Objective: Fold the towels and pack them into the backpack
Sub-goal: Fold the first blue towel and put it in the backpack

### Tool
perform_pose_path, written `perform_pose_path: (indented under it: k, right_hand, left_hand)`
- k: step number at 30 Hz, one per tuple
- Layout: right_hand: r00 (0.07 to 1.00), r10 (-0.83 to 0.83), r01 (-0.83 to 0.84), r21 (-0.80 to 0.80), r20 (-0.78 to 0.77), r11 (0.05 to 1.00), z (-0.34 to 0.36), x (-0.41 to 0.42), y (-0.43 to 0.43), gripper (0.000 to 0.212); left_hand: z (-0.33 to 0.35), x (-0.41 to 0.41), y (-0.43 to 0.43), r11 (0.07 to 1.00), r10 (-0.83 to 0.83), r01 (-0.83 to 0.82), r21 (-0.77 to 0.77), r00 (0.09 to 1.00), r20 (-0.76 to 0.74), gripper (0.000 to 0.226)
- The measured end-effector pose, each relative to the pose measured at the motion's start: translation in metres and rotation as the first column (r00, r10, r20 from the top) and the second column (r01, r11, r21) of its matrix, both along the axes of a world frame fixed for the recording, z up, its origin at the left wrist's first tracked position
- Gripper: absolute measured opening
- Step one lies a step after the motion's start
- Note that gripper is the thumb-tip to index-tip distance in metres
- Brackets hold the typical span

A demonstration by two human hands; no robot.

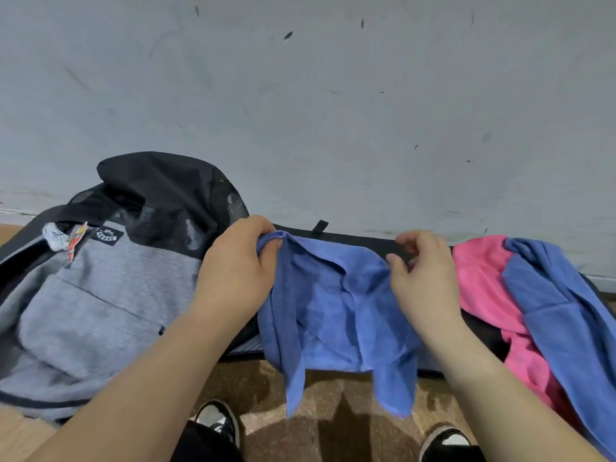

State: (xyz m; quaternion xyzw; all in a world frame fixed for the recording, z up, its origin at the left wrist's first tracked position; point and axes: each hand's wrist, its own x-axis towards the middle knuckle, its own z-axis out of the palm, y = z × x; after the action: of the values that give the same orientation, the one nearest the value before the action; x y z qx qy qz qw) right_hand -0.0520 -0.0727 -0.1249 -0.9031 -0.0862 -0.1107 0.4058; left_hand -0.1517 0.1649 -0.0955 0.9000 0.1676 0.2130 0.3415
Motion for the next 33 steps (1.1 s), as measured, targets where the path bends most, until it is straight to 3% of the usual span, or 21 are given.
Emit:
perform_pose_path:
  k: [2, 5, 8, 12, 14, 16, 21, 22, 24, 27, 31, 33]
  right_hand:
    - [0.995, 0.091, -0.093, -0.039, -0.038, 0.995, 0.000, -0.004, -0.001, 0.016]
    - [0.935, 0.261, -0.293, -0.110, -0.241, 0.950, -0.006, -0.011, -0.006, 0.017]
    - [0.826, 0.281, -0.455, -0.285, -0.489, 0.844, -0.013, -0.010, -0.026, 0.018]
    - [0.697, 0.309, -0.606, -0.302, -0.647, 0.736, -0.011, -0.015, -0.049, 0.074]
    - [0.649, 0.357, -0.697, -0.336, -0.672, 0.634, -0.012, -0.023, -0.057, 0.090]
    - [0.665, 0.368, -0.707, -0.391, -0.649, 0.589, -0.017, -0.026, -0.065, 0.084]
    - [0.848, 0.365, -0.508, -0.393, -0.385, 0.766, -0.024, -0.017, -0.085, 0.021]
    - [0.861, 0.372, -0.490, -0.369, -0.346, 0.790, -0.022, -0.017, -0.088, 0.008]
    - [0.880, 0.372, -0.450, -0.271, -0.296, 0.851, -0.014, -0.019, -0.086, 0.019]
    - [0.912, 0.361, -0.369, -0.002, -0.194, 0.930, 0.008, -0.024, -0.076, 0.024]
    - [0.933, 0.350, -0.309, 0.315, -0.081, 0.898, 0.040, -0.047, -0.054, 0.023]
    - [0.924, 0.372, -0.306, 0.417, -0.084, 0.855, 0.050, -0.064, -0.044, 0.018]
  left_hand:
    - [-0.002, 0.002, -0.002, 1.000, 0.008, -0.007, 0.017, 0.999, -0.051, 0.012]
    - [-0.003, 0.003, -0.005, 0.999, 0.007, -0.002, 0.041, 0.992, -0.127, 0.011]
    - [-0.005, 0.006, -0.006, 0.998, -0.008, 0.020, 0.067, 0.985, -0.174, 0.008]
    - [-0.007, 0.010, -0.007, 0.991, -0.012, 0.039, 0.126, 0.978, -0.210, 0.010]
    - [-0.011, 0.012, -0.008, 0.985, -0.041, 0.076, 0.152, 0.974, -0.223, 0.013]
    - [-0.015, 0.012, -0.009, 0.978, -0.074, 0.111, 0.174, 0.976, -0.204, 0.014]
    - [-0.016, 0.010, -0.015, 0.945, -0.023, 0.042, 0.326, 0.998, -0.062, 0.019]
    - [-0.013, 0.009, -0.019, 0.938, -0.031, 0.046, 0.344, 0.998, -0.050, 0.019]
    - [-0.010, 0.005, -0.026, 0.939, -0.066, 0.085, 0.332, 0.995, -0.069, 0.018]
    - [-0.002, -0.006, -0.041, 0.962, -0.107, 0.119, 0.246, 0.992, -0.064, 0.014]
    - [0.019, -0.025, -0.054, 0.996, -0.035, 0.033, 0.081, 0.999, 0.022, 0.019]
    - [0.028, -0.035, -0.059, 0.996, -0.030, 0.026, 0.089, 0.999, 0.042, 0.024]
